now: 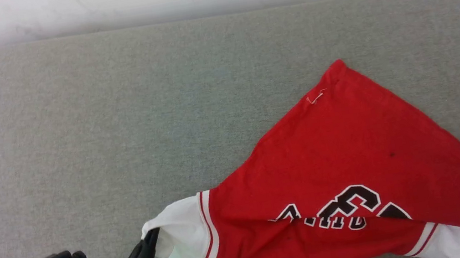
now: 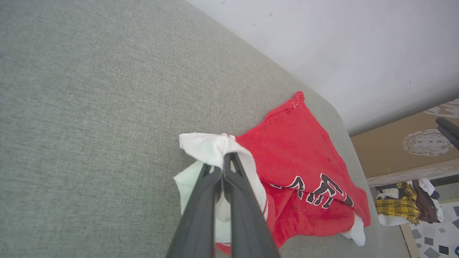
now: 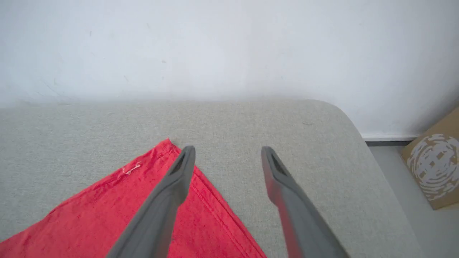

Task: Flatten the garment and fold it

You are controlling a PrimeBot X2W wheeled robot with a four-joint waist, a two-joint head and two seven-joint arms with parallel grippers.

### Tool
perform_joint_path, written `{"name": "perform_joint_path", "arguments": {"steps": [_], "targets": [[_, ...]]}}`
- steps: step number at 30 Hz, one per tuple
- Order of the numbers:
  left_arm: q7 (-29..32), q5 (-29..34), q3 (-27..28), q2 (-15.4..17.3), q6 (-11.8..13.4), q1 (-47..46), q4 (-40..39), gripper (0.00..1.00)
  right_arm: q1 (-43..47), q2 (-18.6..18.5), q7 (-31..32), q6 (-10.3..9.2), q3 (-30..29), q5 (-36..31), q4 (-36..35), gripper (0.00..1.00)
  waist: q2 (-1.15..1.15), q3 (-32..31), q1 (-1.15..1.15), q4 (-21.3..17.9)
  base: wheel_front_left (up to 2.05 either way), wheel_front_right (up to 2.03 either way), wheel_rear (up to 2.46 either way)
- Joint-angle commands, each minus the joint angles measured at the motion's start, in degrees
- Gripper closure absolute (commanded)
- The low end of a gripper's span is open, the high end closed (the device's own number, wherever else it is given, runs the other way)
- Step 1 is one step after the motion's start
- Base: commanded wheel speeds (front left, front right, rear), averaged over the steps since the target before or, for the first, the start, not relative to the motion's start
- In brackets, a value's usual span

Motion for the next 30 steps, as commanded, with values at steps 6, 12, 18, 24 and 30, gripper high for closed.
{"name": "perform_joint_path", "arguments": {"steps": [6,12,18,24,30], "targets": [[0.2,1.0,-0.3,-1.1,-2.1,-3.1,0.8,1.0,-17.9,-0.7,5.4,-0.03,8.3,-3.8,5.5,0.0,0.0,4.2,0.0,2.8,0.0,0.0,0.0],[0.9,1.4,-1.2,-2.1,-4.4,-6.2,2.2,1.0,-31.1,-0.3,6.6,-0.03,10.8,-5.7,23.1,0.0,0.0,7.8,0.0,5.0,0.0,0.0,0.0],[1.6,1.9,-2.0,-3.3,-6.5,-9.3,3.7,1.0,-37.5,-0.1,7.4,-0.03,9.9,-9.9,37.9,0.0,0.0,11.2,0.0,7.0,0.0,0.0,0.0],[1.7,1.9,-2.2,-4.1,-8.2,-11.4,5.3,1.0,-39.1,-1.3,13.6,-0.03,10.5,-10.8,45.2,0.0,0.0,14.3,0.0,8.2,0.0,0.0,0.0],[1.5,2.0,-2.2,-4.8,-9.5,-12.8,6.8,1.0,-38.6,-2.1,17.5,-0.03,9.5,-11.7,46.9,0.54,0.0,16.1,0.0,8.4,0.0,0.0,0.0]]}}
